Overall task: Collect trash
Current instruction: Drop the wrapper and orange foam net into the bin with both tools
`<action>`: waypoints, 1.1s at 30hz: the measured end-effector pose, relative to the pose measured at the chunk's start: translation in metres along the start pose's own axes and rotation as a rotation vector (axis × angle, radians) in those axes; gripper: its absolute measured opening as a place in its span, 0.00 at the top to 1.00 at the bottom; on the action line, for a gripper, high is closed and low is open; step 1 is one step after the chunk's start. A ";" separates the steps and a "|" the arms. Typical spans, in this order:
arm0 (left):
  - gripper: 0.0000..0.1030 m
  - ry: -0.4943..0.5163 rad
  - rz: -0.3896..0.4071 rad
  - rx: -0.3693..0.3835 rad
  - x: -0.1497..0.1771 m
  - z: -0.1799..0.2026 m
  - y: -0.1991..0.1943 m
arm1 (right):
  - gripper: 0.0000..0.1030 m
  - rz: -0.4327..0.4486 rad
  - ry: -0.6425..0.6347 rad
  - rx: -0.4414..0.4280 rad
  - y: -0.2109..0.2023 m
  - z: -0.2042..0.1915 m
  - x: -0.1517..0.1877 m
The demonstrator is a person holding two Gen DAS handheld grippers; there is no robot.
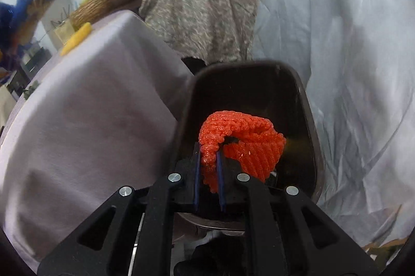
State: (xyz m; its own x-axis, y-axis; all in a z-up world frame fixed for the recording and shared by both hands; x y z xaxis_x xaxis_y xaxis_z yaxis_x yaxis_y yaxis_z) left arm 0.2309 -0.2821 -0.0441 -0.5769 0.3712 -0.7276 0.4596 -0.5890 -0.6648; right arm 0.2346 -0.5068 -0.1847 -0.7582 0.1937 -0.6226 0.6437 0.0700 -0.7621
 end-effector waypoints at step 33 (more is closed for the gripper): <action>0.64 0.175 -0.315 -0.170 0.002 0.086 0.185 | 0.28 0.057 0.236 0.235 -0.027 0.106 0.053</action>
State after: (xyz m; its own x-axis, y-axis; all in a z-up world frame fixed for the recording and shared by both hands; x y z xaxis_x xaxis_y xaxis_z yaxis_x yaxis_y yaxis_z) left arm 0.2567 -0.4518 -0.1536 -0.5905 0.6396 -0.4921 0.3923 -0.3053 -0.8677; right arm 0.1661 -0.6027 -0.2155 -0.6592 0.4138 -0.6279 0.6218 -0.1698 -0.7646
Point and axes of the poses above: each gripper's, at about its wrist camera, not at the fingertips, and y roughly the way its jaws point, z to its right, x to its underside, the point moved 1 cm from there along y, roughly the way its jaws point, and after that the axes turned 7 degrees about -y, right-handed, at the moved point
